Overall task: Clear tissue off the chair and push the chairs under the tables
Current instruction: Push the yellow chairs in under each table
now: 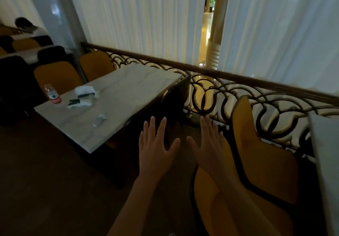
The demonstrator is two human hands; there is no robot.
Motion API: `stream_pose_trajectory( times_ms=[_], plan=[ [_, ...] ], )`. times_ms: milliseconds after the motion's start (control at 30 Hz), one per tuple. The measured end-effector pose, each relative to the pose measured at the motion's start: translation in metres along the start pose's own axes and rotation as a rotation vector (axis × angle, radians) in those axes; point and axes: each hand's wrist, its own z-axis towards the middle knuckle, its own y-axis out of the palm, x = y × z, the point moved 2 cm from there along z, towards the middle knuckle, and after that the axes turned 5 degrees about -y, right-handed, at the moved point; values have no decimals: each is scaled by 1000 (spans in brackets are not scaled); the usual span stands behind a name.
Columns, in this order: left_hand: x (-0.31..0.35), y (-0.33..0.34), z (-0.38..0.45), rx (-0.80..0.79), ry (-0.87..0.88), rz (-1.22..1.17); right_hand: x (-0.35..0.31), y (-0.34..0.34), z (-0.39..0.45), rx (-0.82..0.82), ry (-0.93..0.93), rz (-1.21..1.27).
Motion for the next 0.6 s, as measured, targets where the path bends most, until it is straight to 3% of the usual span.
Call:
stream_pose_trajectory(
  times_ms=[300, 600],
  plan=[
    [-13, 48, 139, -72, 43, 14, 58, 60, 117, 27, 141, 52],
    [-3, 108, 235, -167, 119, -20, 104, 73, 182, 97, 267, 25]
  ],
)
